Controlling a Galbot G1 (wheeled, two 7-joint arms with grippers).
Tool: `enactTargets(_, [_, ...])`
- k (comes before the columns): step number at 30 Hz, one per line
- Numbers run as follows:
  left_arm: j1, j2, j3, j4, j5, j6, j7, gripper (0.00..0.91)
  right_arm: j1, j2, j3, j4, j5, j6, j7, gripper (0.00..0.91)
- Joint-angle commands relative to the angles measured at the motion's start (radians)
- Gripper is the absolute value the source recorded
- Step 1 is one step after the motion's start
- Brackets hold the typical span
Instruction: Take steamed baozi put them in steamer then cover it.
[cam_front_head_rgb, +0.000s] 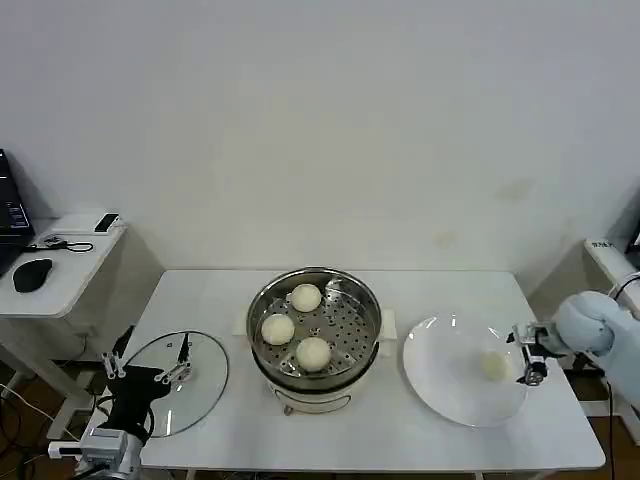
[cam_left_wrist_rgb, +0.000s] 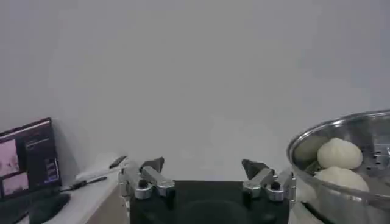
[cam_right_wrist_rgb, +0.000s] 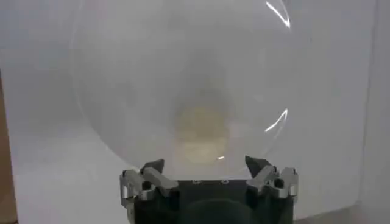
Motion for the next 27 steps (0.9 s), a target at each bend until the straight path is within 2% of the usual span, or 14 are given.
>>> enactTargets(1, [0.0,0.001,-0.002,0.004,0.0,0.0,0.0,0.907,-0.01,0.077,0.005,-0.107,-0.023,0.012,0.004,0.907])
enactTargets(19, [-0.004,-0.002,-0.009,0.014,0.001,-0.001,0.0,0.907,0.07,0.162,-0.051,-0.174,-0.028,0.003,0.011,0.907])
enactTargets(24, [-0.003,-0.003,-0.009,0.014,0.001,-0.001,0.0,0.907,0.072,0.161,-0.058,-0.173,-0.027,-0.005,0.008,0.806])
enactTargets(27, [-0.003,-0.003,-0.009,0.014,0.001,-0.001,0.001,0.907,0.069,0.157,-0.059,-0.171,-0.026,-0.009,0.004,0.796])
